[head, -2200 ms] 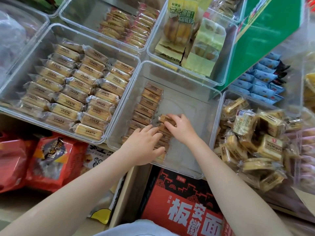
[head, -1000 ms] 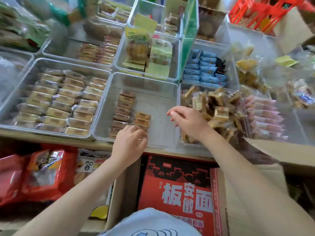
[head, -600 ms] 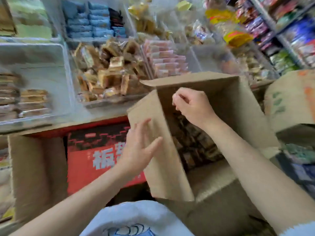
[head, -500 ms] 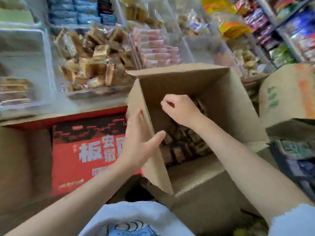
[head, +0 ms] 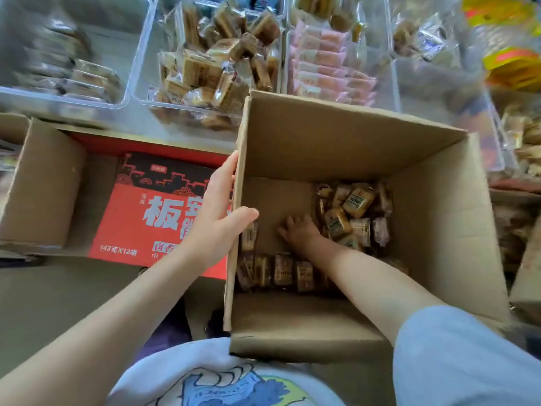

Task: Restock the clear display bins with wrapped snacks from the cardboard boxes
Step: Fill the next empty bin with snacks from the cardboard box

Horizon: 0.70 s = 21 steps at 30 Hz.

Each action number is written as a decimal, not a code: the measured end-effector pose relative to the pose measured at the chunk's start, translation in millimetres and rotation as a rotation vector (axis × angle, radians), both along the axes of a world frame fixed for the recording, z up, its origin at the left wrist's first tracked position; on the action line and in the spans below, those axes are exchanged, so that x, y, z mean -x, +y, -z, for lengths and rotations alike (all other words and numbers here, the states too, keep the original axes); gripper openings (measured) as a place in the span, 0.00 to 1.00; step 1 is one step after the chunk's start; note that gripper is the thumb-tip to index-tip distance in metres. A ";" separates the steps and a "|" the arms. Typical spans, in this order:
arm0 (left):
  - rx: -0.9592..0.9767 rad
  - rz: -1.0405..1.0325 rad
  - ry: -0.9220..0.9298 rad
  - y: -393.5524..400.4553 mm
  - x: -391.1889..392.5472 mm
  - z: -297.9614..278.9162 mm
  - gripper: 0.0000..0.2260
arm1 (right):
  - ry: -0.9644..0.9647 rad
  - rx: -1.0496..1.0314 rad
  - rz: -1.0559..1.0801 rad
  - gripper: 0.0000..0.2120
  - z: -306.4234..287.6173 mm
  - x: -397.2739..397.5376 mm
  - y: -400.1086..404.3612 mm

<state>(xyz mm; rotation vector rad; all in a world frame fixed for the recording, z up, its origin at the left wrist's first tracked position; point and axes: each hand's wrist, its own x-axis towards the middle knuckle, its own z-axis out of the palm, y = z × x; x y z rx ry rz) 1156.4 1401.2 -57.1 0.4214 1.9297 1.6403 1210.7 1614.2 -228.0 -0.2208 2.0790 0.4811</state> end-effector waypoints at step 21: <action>-0.064 -0.020 0.349 -41.4 73.7 -72.0 0.27 | 0.445 1.523 1.156 0.31 -277.3 91.7 -65.0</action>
